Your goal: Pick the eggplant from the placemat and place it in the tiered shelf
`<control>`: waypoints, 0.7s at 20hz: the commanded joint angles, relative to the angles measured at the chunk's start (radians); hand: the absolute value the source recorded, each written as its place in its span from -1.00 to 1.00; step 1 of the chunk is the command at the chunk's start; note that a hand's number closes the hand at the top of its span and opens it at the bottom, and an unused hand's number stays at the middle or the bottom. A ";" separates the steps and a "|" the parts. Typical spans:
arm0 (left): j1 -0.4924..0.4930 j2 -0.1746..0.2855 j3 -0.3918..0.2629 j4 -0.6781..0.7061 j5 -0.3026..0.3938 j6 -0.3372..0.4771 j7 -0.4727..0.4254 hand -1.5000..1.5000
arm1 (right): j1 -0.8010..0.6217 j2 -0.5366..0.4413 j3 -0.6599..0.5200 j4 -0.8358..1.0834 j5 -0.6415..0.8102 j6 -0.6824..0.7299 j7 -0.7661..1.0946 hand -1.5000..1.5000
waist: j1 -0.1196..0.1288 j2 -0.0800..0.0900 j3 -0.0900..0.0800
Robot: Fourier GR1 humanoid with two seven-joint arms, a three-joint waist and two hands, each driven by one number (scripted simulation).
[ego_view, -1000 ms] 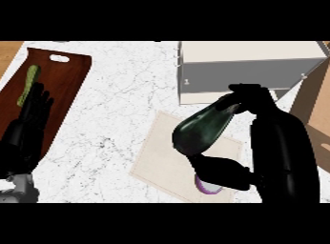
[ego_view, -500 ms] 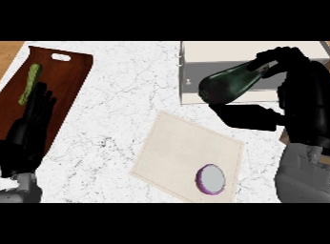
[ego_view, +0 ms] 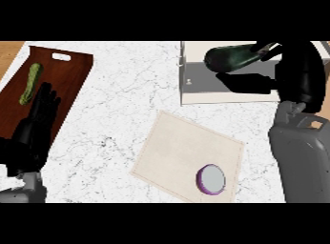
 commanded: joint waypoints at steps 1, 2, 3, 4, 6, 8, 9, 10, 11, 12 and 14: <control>-0.043 0.021 0.043 0.019 0.030 -0.025 0.033 0.00 | -0.026 -0.019 -0.058 0.141 -0.030 -0.093 -0.111 1.00 | 0.000 0.000 0.000; -0.032 0.029 0.044 0.006 0.045 -0.047 0.029 0.00 | -0.014 0.001 -0.030 0.201 0.011 -0.166 -0.152 1.00 | 0.003 0.001 0.000; -0.034 -0.005 0.012 0.014 0.010 -0.010 0.025 0.00 | -0.025 -0.007 -0.062 0.299 -0.008 -0.207 -0.206 1.00 | 0.006 0.003 0.000; 0.069 0.003 0.008 -0.073 0.007 -0.024 0.020 0.00 | -0.012 0.008 -0.057 0.247 -0.005 -0.230 -0.194 1.00 | 0.006 0.000 0.000; 0.035 -0.047 -0.038 -0.060 -0.048 0.027 0.008 0.00 | -0.089 -0.021 -0.100 0.341 -0.052 -0.223 -0.236 1.00 | 0.004 0.000 0.000; -0.012 0.008 0.045 -0.010 0.012 -0.020 0.015 0.00 | -0.138 -0.024 -0.108 0.441 -0.043 -0.264 -0.270 1.00 | 0.006 0.002 0.000; -0.005 0.006 0.053 0.086 0.031 -0.061 -0.090 0.00 | -0.119 -0.021 -0.102 0.437 -0.042 -0.259 -0.267 1.00 | 0.002 0.002 0.000; -0.043 -0.025 -0.001 0.028 -0.031 0.006 0.009 0.00 | -0.179 -0.054 -0.117 0.517 -0.043 -0.242 -0.291 1.00 | 0.007 0.003 0.000; 0.019 -0.009 0.006 -0.035 -0.006 -0.023 0.015 0.00 | -0.121 -0.052 -0.103 0.527 -0.022 -0.274 -0.322 1.00 | 0.010 0.002 0.000; -0.045 -0.012 0.030 0.066 -0.016 -0.017 -0.026 0.00 | -0.131 -0.016 -0.100 0.460 -0.046 -0.265 -0.259 1.00 | -0.002 0.000 0.000; -0.029 -0.028 -0.013 0.026 -0.039 -0.002 0.014 0.00 | -0.196 0.003 -0.184 0.564 -0.088 -0.381 -0.288 1.00 | 0.009 0.003 0.000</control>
